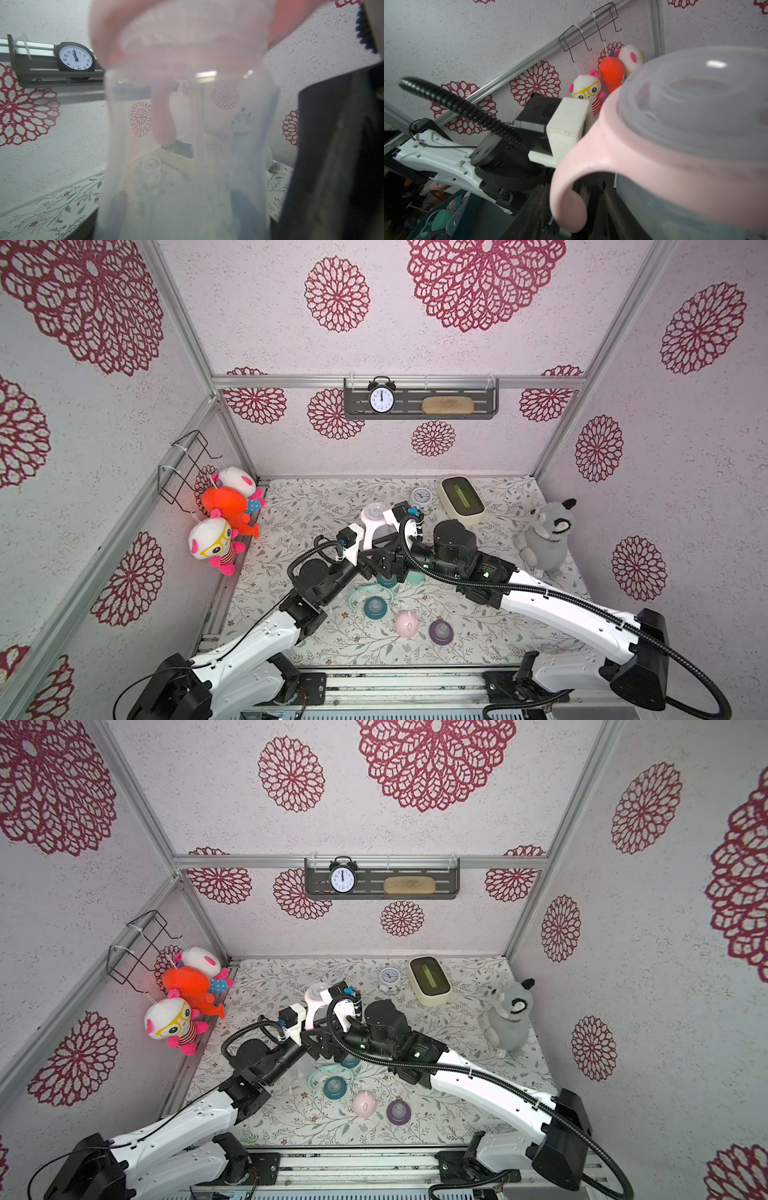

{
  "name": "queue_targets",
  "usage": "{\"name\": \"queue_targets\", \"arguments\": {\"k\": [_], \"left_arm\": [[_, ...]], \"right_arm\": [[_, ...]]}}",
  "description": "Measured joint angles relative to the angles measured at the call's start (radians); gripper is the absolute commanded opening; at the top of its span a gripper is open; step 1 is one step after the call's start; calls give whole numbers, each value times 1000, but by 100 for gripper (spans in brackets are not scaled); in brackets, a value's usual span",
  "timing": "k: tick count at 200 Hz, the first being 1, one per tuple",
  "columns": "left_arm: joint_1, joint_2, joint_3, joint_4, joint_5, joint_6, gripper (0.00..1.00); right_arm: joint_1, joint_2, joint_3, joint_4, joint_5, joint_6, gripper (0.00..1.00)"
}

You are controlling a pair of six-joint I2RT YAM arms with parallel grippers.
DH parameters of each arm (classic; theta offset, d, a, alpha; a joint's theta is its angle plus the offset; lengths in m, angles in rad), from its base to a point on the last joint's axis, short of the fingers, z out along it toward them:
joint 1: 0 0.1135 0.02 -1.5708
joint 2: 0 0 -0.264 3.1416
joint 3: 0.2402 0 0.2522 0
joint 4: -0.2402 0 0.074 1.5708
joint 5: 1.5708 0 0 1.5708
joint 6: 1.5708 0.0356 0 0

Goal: Assemble the baby bottles
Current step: Adjust the handle of the baby bottle.

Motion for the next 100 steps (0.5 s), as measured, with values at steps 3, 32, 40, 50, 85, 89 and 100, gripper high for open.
{"name": "queue_targets", "arguments": {"k": [3, 32, 40, 50, 85, 89, 100], "left_arm": [[0, 0, 0, 0, 0, 0, 0], [-2, 0, 0, -3, 0, 0, 0], [-3, 0, 0, -4, 0, 0, 0], [-3, 0, 0, -6, 0, 0, 0], [-5, 0, 0, -10, 0, 0, 0], [-5, 0, 0, -11, 0, 0, 0], [-5, 0, 0, -13, 0, 0, 0]], "right_arm": [[0, 0, 0, 0, 1, -1, 47], [0, 0, 0, 0, 10, -14, 43], [1, 0, 0, 1, 12, -17, 42], [1, 0, 0, 2, 12, -20, 41], [2, 0, 0, 8, 12, -39, 35], [2, 0, 0, 8, 13, -39, 34], [3, 0, 0, 8, 13, -43, 31]]}}
